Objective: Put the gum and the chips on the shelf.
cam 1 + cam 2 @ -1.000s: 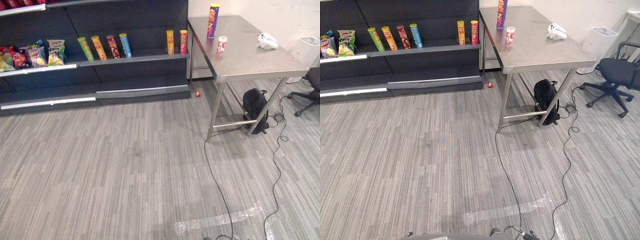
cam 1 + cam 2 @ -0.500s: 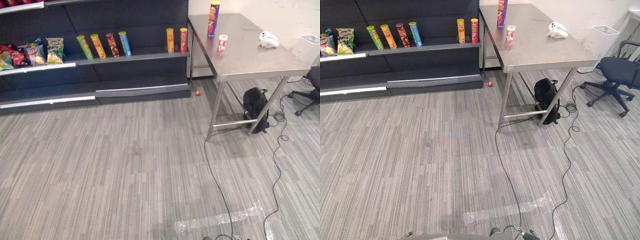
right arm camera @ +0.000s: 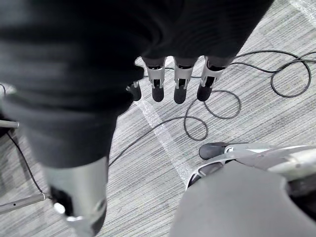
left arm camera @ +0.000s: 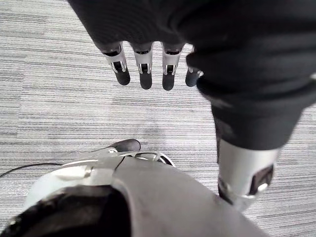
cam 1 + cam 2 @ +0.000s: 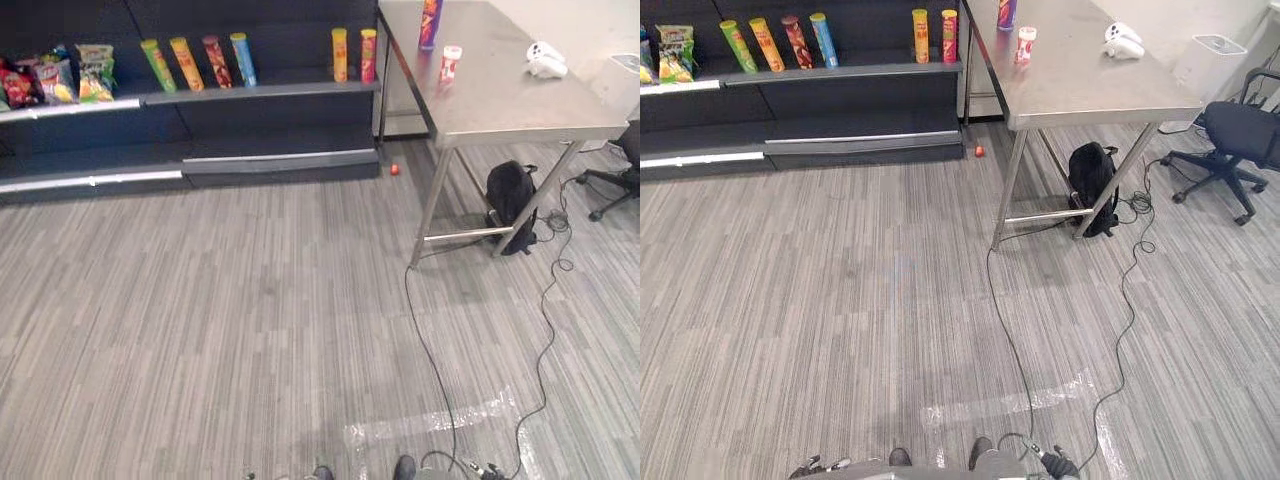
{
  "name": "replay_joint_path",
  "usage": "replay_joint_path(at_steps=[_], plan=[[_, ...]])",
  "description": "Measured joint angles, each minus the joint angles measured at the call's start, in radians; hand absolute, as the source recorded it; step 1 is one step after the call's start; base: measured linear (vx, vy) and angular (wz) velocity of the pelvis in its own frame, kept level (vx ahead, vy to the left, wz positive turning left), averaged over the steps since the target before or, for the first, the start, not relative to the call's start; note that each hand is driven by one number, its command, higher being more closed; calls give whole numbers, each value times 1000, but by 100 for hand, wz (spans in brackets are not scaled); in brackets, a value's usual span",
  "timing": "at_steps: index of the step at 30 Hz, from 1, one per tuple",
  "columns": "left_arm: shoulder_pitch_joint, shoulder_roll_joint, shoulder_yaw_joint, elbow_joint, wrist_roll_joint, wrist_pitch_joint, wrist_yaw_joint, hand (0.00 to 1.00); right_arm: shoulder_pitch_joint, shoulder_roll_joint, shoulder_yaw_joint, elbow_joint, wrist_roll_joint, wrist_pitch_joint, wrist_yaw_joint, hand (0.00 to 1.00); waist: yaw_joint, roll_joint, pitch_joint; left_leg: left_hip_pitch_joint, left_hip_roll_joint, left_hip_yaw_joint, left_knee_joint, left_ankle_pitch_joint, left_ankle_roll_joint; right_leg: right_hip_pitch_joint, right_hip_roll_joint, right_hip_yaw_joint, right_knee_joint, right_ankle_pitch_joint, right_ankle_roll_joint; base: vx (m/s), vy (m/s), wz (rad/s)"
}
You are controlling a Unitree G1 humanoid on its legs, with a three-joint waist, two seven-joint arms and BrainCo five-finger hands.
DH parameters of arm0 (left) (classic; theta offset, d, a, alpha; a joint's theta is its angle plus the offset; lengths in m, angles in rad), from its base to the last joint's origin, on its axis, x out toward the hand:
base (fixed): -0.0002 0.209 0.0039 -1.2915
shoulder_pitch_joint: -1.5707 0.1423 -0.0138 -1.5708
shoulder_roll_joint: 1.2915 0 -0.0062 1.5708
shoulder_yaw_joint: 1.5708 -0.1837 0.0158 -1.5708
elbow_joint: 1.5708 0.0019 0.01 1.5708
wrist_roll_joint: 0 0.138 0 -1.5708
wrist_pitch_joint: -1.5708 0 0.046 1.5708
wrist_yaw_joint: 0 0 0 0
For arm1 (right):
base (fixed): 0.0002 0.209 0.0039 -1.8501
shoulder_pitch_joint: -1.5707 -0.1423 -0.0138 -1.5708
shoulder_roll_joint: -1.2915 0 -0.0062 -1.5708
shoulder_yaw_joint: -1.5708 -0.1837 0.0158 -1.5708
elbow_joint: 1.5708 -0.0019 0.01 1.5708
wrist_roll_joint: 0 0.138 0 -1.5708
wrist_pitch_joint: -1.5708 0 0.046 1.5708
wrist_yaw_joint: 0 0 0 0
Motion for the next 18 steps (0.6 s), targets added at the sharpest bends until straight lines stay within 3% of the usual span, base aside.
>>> replay_joint_path(at_steps=[3, 5, 7, 8, 9, 11, 12, 14, 16, 17, 18], plan=[[-7, 9, 19, -23, -38, -4, -2, 0, -5, 4, 31, 1, 22, -1, 1, 0, 1, -23, 11, -128, 41, 0, 269, -22, -6, 3, -19, -17, 17, -28, -8, -49, -93, 26], [-9, -5, 36, -39, -76, -6, -3, 0, -4, -14, 41, 3, 28, -1, 1, 0, 5, 4, 22, -245, 125, -4, 558, -17, 1, 44, 3, -38, 10, -32, -15, 8, -84, 19], [-5, -22, 60, -41, -79, -4, -5, 0, 1, -29, 41, 10, 28, -1, 1, 0, 13, 23, 26, -279, 180, -1, 704, 27, 20, 92, 20, -34, 1, -40, -17, 67, 8, -1], [-3, -24, 71, -43, -80, -5, -7, 0, 3, -29, 41, 10, 28, -1, 2, 0, 17, 15, 30, -298, 184, -3, 737, 53, 18, 101, 16, -30, -1, -43, -21, 103, 45, -11], [-3, -21, 79, -46, -91, -6, -11, 0, 0, -28, 48, 9, 27, -1, 2, 0, 24, 15, 30, -325, 186, -11, 769, 37, 25, 114, 4, -22, -6, -51, -26, 83, 44, -6], [-7, -28, 96, -45, -117, -5, -14, 0, -5, -32, 45, 10, 27, 0, 4, 0, 21, 18, 33, -374, 175, -41, 666, -18, 15, 112, -13, -19, -13, -48, -30, 139, 85, -3], [-6, -29, 97, -45, -118, -6, -14, 0, -5, -31, 44, 10, 27, 0, 5, 0, 22, 16, 34, -380, 169, -49, 606, -16, 13, 111, -20, -19, -13, -49, -26, 164, 123, -8], [-1, -32, 105, -43, -117, -4, -14, 0, -14, -29, 44, 10, 27, 1, 9, 0, 22, 17, 35, -368, 150, -92, 262, 44, -11, 109, -43, -8, -14, -58, 3, 204, 188, -19], [0, -38, 105, -39, -115, -4, -12, 0, -17, -34, 48, 10, 24, 0, 13, 0, 23, 30, 31, -358, 160, -123, 61, 92, -29, 115, -44, 10, -25, -63, 35, 297, 306, -27], [0, -43, 105, -33, -116, -4, -12, 0, -16, -39, 48, 10, 17, 0, 13, 0, 24, 41, 33, -358, 169, -143, 29, 91, -29, 129, -45, 24, -28, -74, 64, 375, 394, -27], [5, -42, 108, -28, -116, -4, -12, 0, -15, -39, 49, 11, 16, 0, 12, 0, 24, 49, 32, -354, 174, -141, 39, 145, -23, 148, -56, 31, -27, -86, 88, 291, 296, -21]])
